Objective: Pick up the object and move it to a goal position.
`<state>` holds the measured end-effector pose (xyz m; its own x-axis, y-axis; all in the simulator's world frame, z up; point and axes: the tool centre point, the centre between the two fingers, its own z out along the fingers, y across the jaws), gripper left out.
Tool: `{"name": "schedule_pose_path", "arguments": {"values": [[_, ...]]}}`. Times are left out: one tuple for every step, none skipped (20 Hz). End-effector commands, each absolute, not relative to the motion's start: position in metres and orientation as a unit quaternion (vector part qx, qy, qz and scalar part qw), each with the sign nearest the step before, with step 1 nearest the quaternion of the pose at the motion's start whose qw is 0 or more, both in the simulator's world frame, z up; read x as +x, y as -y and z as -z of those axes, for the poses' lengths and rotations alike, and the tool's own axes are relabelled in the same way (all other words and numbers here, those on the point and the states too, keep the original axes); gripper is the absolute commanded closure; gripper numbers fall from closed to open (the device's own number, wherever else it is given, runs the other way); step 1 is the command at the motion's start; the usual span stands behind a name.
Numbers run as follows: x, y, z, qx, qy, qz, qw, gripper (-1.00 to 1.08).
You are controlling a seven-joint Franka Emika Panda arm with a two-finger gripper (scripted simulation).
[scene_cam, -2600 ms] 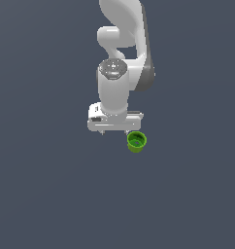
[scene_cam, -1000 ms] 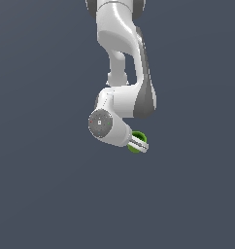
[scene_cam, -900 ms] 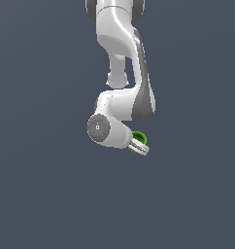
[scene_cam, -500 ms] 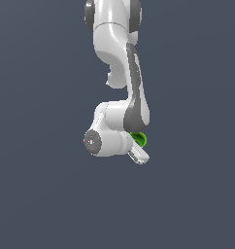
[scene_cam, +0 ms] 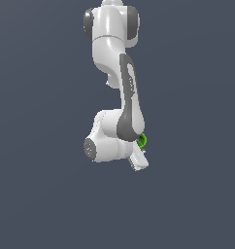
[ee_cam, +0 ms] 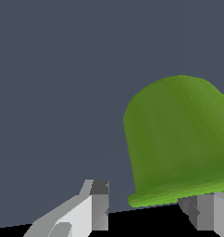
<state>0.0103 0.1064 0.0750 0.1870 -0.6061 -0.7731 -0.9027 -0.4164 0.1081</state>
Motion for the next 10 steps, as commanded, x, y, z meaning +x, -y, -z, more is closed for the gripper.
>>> {"name": "schedule_pose_path", "arguments": {"values": [[0.0119, -0.1097, -0.0731, -0.733, -0.517, -0.396, 0.195, -0.20], [0.0122, -0.1106, -0.0725, -0.730, -0.520, -0.398, 0.196, -0.20], [0.0125, -0.1112, -0.0720, -0.727, -0.522, -0.400, 0.197, -0.20], [0.0127, -0.1117, -0.0717, -0.725, -0.524, -0.401, 0.198, -0.20], [0.0128, -0.1121, -0.0714, -0.724, -0.525, -0.401, 0.199, -0.20], [0.0129, -0.1123, -0.0713, -0.723, -0.526, -0.401, 0.199, -0.20], [0.0129, -0.1123, -0.0713, -0.723, -0.526, -0.401, 0.199, -0.20], [0.0129, -0.1122, -0.0713, -0.724, -0.526, -0.401, 0.199, -0.20], [0.0129, -0.1122, -0.0713, -0.724, -0.526, -0.401, 0.199, 1.08], [0.0129, -0.1122, -0.0713, -0.724, -0.526, -0.401, 0.199, 1.08]]}}
